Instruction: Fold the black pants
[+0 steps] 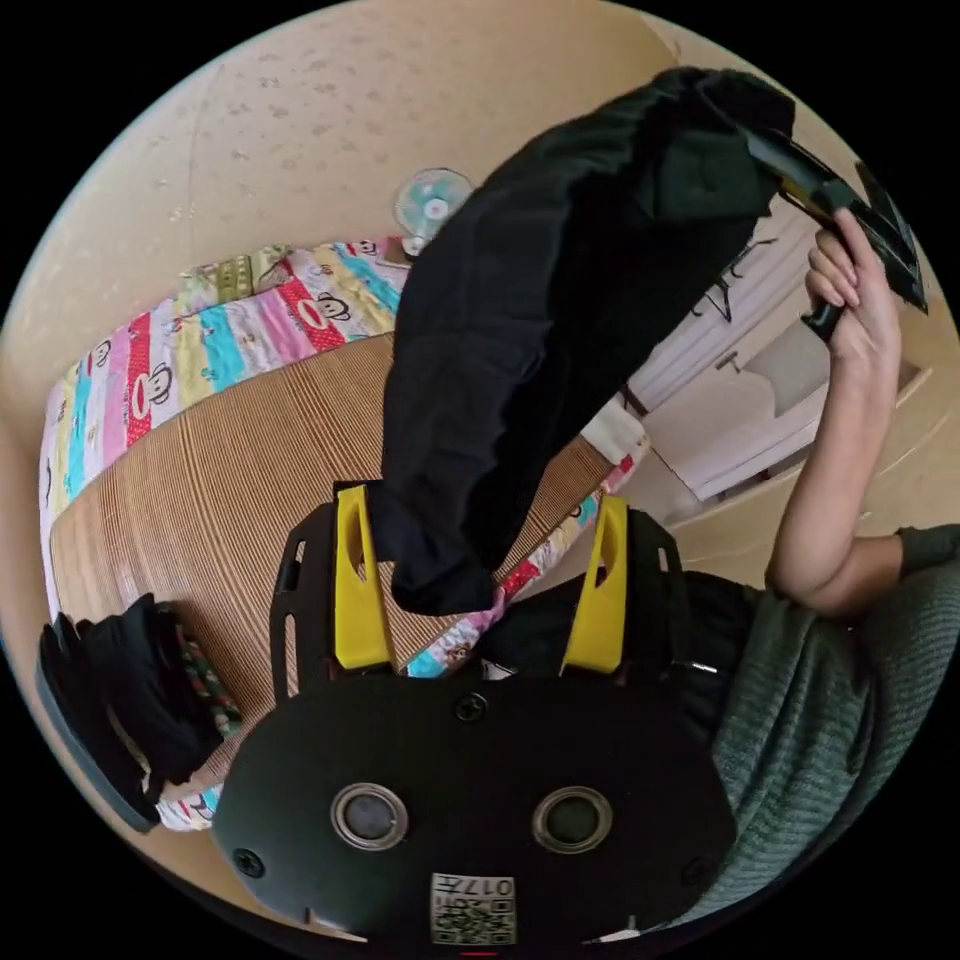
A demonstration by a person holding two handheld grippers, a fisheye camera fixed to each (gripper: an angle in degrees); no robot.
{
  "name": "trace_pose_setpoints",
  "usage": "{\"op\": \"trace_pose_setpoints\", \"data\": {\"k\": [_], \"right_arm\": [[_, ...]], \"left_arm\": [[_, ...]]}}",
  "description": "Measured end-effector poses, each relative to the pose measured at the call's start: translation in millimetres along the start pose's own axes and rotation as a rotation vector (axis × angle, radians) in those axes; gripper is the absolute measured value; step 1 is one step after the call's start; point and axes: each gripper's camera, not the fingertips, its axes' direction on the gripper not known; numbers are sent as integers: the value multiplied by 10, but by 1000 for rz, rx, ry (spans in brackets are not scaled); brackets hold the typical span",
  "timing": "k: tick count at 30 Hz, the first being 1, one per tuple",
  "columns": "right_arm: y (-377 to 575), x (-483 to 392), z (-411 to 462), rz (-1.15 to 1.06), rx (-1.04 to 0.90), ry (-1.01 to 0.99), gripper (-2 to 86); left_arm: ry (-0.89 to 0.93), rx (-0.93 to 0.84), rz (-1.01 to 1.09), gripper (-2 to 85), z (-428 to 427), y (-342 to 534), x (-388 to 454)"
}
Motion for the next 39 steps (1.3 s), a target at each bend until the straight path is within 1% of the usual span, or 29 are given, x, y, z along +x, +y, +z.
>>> {"op": "trace_pose_setpoints", "data": {"k": [1, 2, 4, 6, 7, 8, 9, 11, 13, 14, 15, 17, 19, 21, 24, 25, 27, 29, 30, 31, 32, 33, 35, 36, 37, 38, 39], "right_arm": [[-4, 23, -44, 1, 3, -4, 54], [-12, 74, -140, 1, 9, -11, 54], [-30, 182, -301, -2, 18, -18, 53], [-80, 438, -577, 17, 50, 26, 50], [-102, 525, -655, 25, 60, 43, 49], [-160, 728, -823, 44, 86, 65, 47], [-231, 959, -1000, 69, 129, 71, 44], [-390, 1300, -1264, 83, 199, 59, 41], [-607, 1559, -1530, 71, 253, 20, 37], [-754, 1654, -1726, 41, 289, -8, 35], [-883, 1686, -1955, -2, 332, -26, 33], [-1023, 1648, -2315, -85, 399, -16, 29], [-1119, 1600, -2655, -185, 445, -29, 27], [-1181, 1617, -3068, -293, 491, -115, 25], [-1234, 1707, -3459, -404, 550, -227, 22], [-1257, 1730, -3516, -418, 557, -235, 22], [-1380, 1839, -3687, -430, 574, -208, 20], [-1483, 1950, -3741, -416, 593, -160, 20], [-1566, 2043, -3733, -405, 593, -139, 21], [-1613, 2100, -3718, -396, 589, -133, 21], [-1725, 2238, -3672, -375, 571, -127, 22], [-1873, 2411, -3598, -353, 541, -125, 23], [-2215, 2758, -3400, -311, 484, -124, 26], [-2559, 3039, -3176, -293, 419, -155, 29], [-2771, 3196, -3027, -279, 374, -175, 32], [-3234, 3534, -2659, -237, 279, -206, 38], [-3713, 3880, -2215, -190, 200, -214, 48]], "left_arm": [[-56, -6, 43, 207, 56, -49, 145], [-164, 0, 96, 140, 77, -97, 300], [-294, 38, 170, 64, -1, -171, 487], [-300, 94, 217, 57, -229, -275, 558], [-231, 140, 220, 53, -469, -369, 525], [-95, 189, 220, 51, -751, -491, 455], [-2, 209, 236, 51, -898, -567, 422], [364, 240, 357, 50, -1434, -947, 387], [526, 266, 465, 49, -1803, -1214, 496], [576, 296, 531, 49, -2052, -1356, 607], [589, 310, 560, 49, -2175, -1414, 663], [626, 404, 644, 48, -2688, -1527, 807], [667, 484, 668, 48, -3051, -1537, 796], [670, 557, 666, 48, -3383, -1506, 744], [530, 626, 665, 48, -3831, -1438, 780], [450, 634, 665, 49, -3958, -1431, 844], [325, 609, 657, 50, -4080, -1468, 965], [135, 512, 591, 50, -4130, -1598, 1121], [97, 495, 585, 50, -4127, -1624, 1161], [19, 473, 570, 50, -4106, -1677, 1231], [-80, 463, 542, 50, -4062, -1749, 1287], [-139, 459, 525, 50, -4030, -1799, 1310], [-403, 429, 450, 49, -3848, -2166, 1313], [-445, 408, 436, 49, -3789, -2320, 1279], [-484, 355, 390, 49, -3667, -2708, 1141], [-506, 311, 313, 51, -3537, -3169, 916], [-514, 296, 274, 53, -3466, -3409, 781]]}}
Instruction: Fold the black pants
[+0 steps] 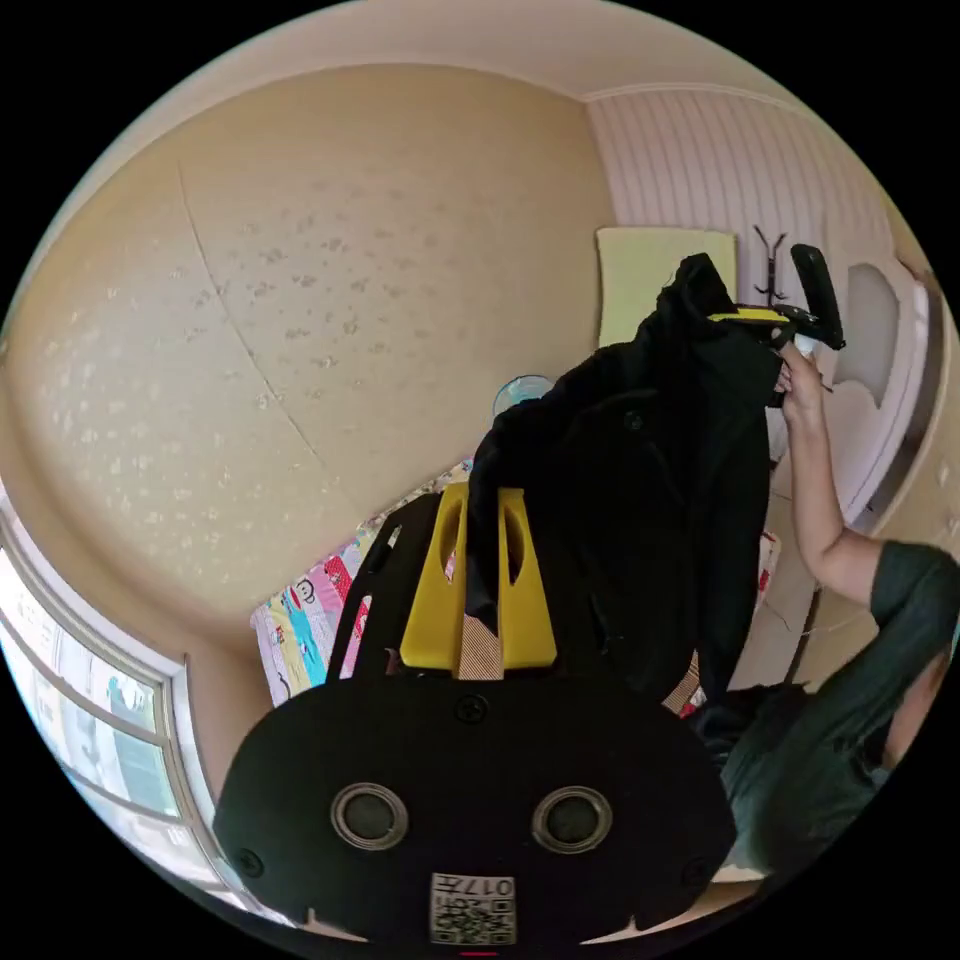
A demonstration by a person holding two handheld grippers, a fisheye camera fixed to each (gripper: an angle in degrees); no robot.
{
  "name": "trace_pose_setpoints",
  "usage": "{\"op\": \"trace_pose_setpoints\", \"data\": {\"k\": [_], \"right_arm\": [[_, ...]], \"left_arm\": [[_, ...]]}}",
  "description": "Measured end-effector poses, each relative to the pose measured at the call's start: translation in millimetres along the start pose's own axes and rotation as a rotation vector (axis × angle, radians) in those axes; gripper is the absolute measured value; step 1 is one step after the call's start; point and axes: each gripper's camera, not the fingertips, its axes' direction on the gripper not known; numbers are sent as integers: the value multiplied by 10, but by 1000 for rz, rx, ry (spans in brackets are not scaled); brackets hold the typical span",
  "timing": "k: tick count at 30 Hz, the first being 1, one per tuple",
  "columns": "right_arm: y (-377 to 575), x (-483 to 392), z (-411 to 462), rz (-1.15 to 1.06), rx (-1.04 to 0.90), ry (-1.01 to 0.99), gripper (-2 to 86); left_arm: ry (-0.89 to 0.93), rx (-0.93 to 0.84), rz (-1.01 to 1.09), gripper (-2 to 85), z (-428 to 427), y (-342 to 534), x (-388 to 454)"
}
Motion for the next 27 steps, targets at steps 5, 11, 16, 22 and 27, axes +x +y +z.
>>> {"op": "trace_pose_setpoints", "data": {"k": [5, 11, 16, 22, 27], "right_arm": [[-487, 1636, 1543, 220, -109, 109, 79], [741, 2605, 2829, 307, -409, 28, 68], [2589, 2927, 3879, 389, -897, -101, 50], [4052, 2742, 4312, 443, -1222, -283, 24], [4737, 2560, 4274, 369, -1423, -248, 10]], "left_arm": [[-140, -61, -460, 78, 1700, -510, -1105], [-86, -394, -393, 86, 3462, 720, -892], [142, -840, -430, 86, 4961, 2445, -222], [267, -1116, -551, 84, 5821, 3791, 327], [243, -1188, -696, 55, 5955, 4439, 399]]}}
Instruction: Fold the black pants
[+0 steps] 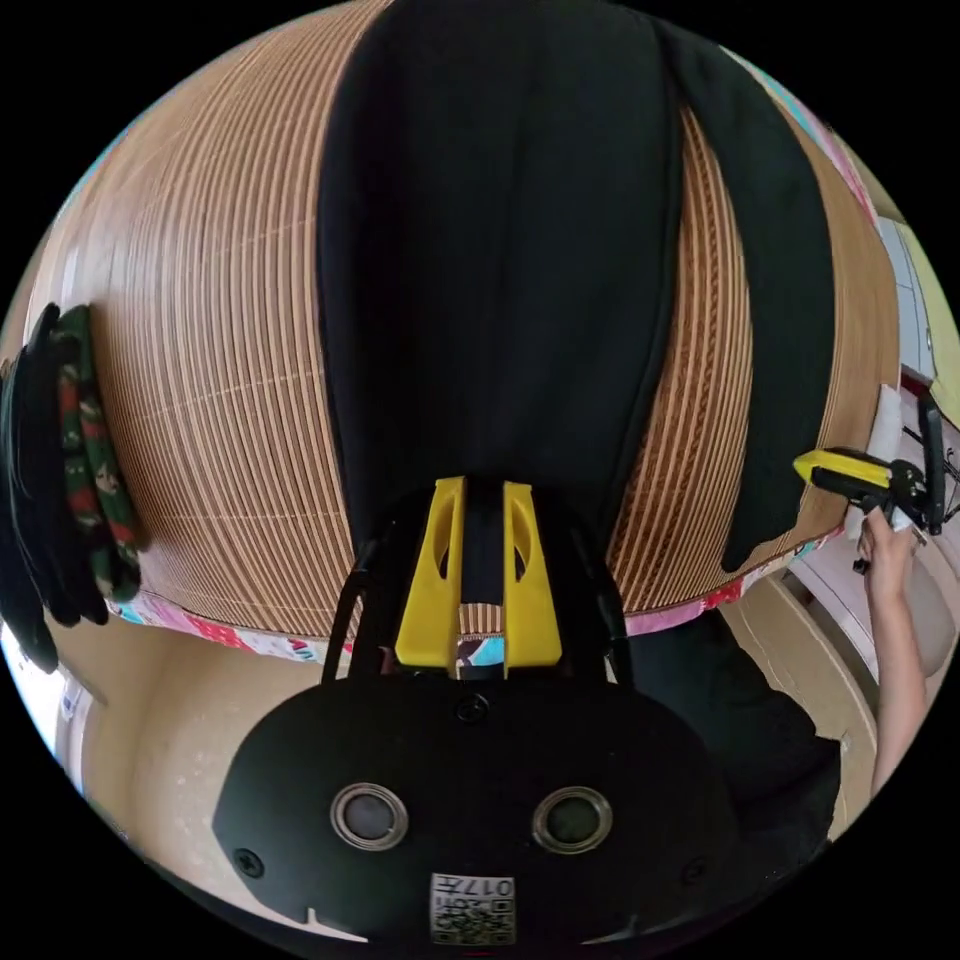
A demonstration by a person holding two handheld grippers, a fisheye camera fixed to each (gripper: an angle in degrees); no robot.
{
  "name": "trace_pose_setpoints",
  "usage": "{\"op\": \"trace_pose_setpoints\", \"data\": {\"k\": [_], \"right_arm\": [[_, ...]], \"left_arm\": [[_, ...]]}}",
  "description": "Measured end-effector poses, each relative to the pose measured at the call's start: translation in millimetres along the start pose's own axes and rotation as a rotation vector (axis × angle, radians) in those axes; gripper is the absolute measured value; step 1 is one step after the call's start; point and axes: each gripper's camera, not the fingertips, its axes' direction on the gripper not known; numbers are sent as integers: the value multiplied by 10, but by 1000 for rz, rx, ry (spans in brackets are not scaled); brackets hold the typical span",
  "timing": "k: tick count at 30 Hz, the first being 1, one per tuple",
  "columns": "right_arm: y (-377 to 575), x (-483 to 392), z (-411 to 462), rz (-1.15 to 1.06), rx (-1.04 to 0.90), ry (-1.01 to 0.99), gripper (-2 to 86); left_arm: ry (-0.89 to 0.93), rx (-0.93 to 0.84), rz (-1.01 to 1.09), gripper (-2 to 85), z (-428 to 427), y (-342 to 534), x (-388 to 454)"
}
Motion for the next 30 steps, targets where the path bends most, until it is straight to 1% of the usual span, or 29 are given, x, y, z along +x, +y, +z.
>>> {"op": "trace_pose_setpoints", "data": {"k": [1, 2, 3, 4, 6, 9, 12, 13, 14, 15, 17, 19, 21, 23, 26, 28, 29, 30], "right_arm": [[41, 25, 29, 7, 13, 4, 9], [183, 109, -45, 43, 100, -6, 7], [312, 245, -109, 100, 157, -56, 7], [373, 325, -127, 129, 173, -98, 6], [591, 625, -98, 220, 157, -278, 6], [806, 773, -12, 207, 70, -350, 10], [965, 857, -11, 173, -43, -355, 18], [1027, 876, -61, 166, -22, -348, 21], [1201, 932, -208, 172, 66, -317, 30], [1395, 1020, -351, 219, 156, -268, 43], [1649, 1190, -473, 332, 236, -202, 90], [1794, 1336, -469, 393, 249, -188, 124], [1858, 1449, -344, 388, 223, -214, 129], [1847, 1474, -200, 368, 187, -221, 120], [1863, 1465, -133, 414, 183, -84, 71], [1912, 1408, -200, 360, 225, -119, 38], [1996, 1335, -288, 367, 277, -111, 31], [2087, 1201, -399, 329, 349, -122, 25]], "left_arm": [[12, 77, -13, 38, -54, 79, -29], [-4, 87, -33, 16, -39, 131, -34], [-15, 88, -33, 12, -29, 158, -24], [-47, 98, -29, 4, -23, 209, 6], [-77, 88, -51, -2, -2, 257, 30], [-71, 32, -88, -6, 77, 324, -24], [-47, -44, -85, -6, 139, 361, -156], [-21, -66, -86, -6, 138, 370, -239], [16, -87, -105, -6, 132, 383, -355], [40, -93, -118, -5, 131, 394, -421], [171, -59, -146, -5, 92, 496, -669], [248, -11, -157, -4, 53, 581, -826], [303, 29, -135, -2, 16, 621, -931], [335, 75, -77, 1, -47, 605, -1008], [355, 142, 25, 9, -155, 500, -1040], [375, 184, 101, 22, -229, 405, -1023], [394, 209, 156, 36, -279, 331, -989], [405, 222, 183, 47, -306, 291, -967]]}}
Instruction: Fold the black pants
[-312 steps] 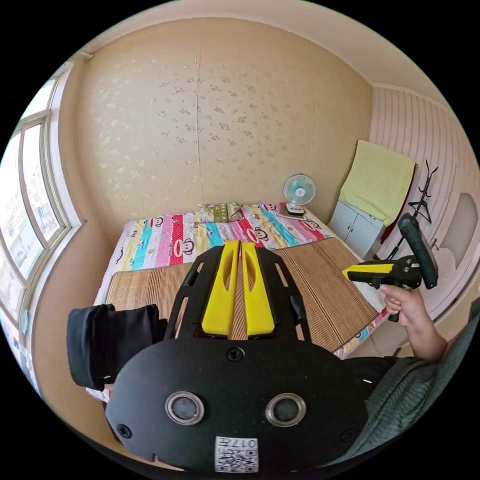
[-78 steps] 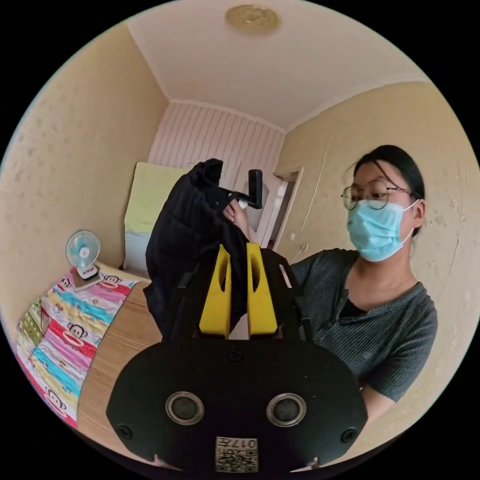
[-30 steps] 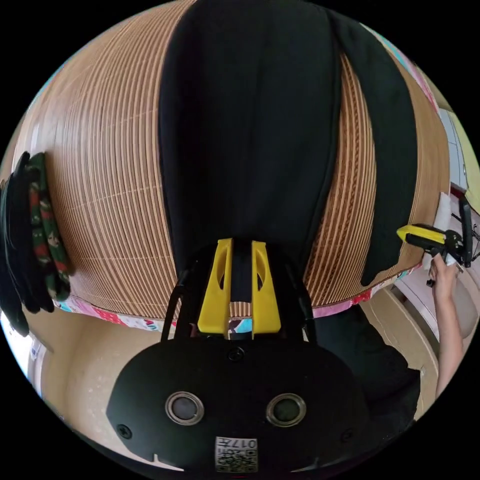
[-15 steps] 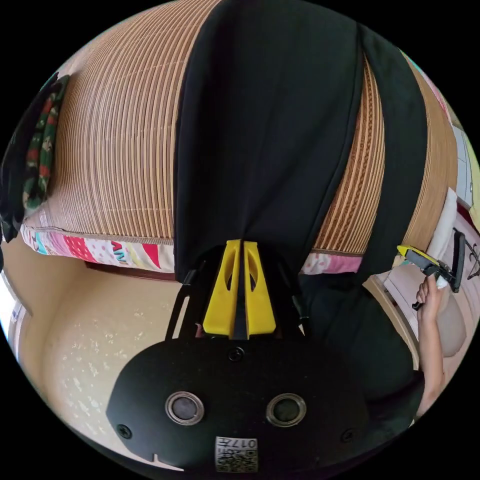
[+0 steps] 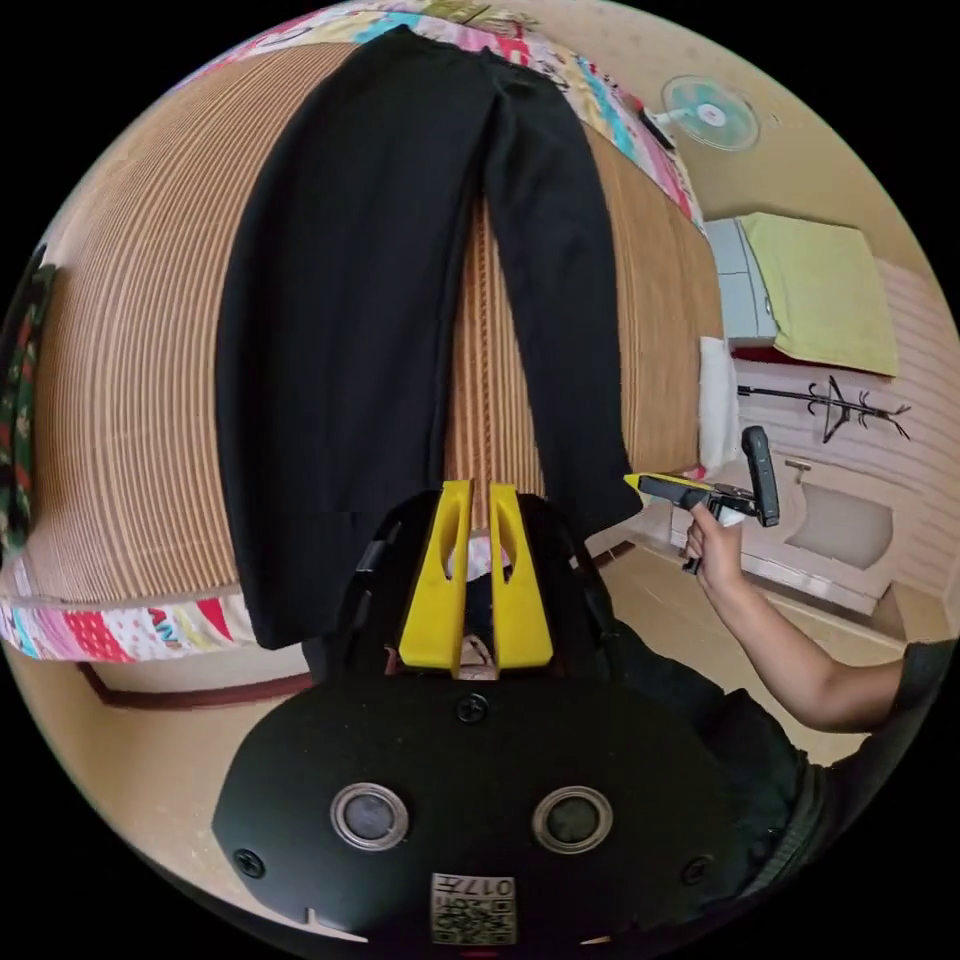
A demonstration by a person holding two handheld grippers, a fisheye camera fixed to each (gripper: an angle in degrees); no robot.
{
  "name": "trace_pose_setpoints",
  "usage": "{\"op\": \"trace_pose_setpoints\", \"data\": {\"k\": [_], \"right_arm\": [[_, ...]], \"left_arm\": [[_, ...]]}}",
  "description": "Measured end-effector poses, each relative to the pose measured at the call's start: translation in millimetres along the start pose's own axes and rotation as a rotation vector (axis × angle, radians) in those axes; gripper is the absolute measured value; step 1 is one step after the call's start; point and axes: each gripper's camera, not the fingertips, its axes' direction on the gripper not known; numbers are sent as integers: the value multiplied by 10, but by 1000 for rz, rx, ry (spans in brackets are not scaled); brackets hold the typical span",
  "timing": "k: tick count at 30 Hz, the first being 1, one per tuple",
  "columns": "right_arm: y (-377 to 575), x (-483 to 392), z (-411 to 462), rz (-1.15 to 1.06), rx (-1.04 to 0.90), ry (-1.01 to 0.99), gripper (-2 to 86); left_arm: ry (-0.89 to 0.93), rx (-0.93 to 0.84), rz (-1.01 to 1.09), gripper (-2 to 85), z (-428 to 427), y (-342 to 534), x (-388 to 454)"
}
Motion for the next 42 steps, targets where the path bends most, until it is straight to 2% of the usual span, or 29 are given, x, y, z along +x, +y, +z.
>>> {"op": "trace_pose_setpoints", "data": {"k": [5, 8, 11, 13, 16, 18, 21, 25, 26, 28, 31, 33, 36, 38, 39, 42], "right_arm": [[307, -770, -209, -302, 133, -103, 17], [365, -1158, -122, -510, 134, -137, 17], [257, -1249, -33, -665, 10, -170, 19], [108, -1119, -149, -736, -57, -210, 20], [-555, -573, -634, -571, 101, -279, 32], [-1382, -222, -825, -413, 255, -154, 82], [-2511, 142, -698, -161, 342, -30, 173], [-3257, 454, -366, -14, 408, -153, 158], [-3335, 472, -277, 31, 450, -130, 113], [-3335, 345, -225, 49, 527, -13, 57], [-3159, -351, -326, -74, 701, 122, 18], [-2878, -1314, -423, -299, 849, 278, 10], [-2725, -2453, -336, -486, 837, 404, 9], [-2669, -2743, -272, -460, 841, 415, 12], [-2636, -2744, -253, -374, 856, 403, 15], [-2634, -2268, -123, -165, 815, 360, 49]], "left_arm": [[209, 2, 218, 153, 91, -450, 170], [318, -69, 274, 170, 376, -649, 55], [297, -102, 294, 55, 681, -705, -169], [311, -56, 318, 27, 724, -655, -332], [360, -6, 359, 18, 739, -527, -560], [372, 40, 397, 17, 768, -429, -666], [366, 93, 430, 16, 856, -291, -875], [386, 158, 439, 13, 982, -124, -1222], [404, 177, 445, 12, 1033, -83, -1321], [398, 192, 447, 11, 1102, -24, -1449], [439, 221, 448, 8, 1136, 104, -1659], [482, 249, 441, 6, 1105, 208, -1792], [465, 316, 413, 5, 970, 435, -2061], [479, 382, 345, 5, 861, 616, -2370], [471, 389, 330, 4, 852, 645, -2434], [433, 398, 284, 5, 866, 730, -2630]]}}
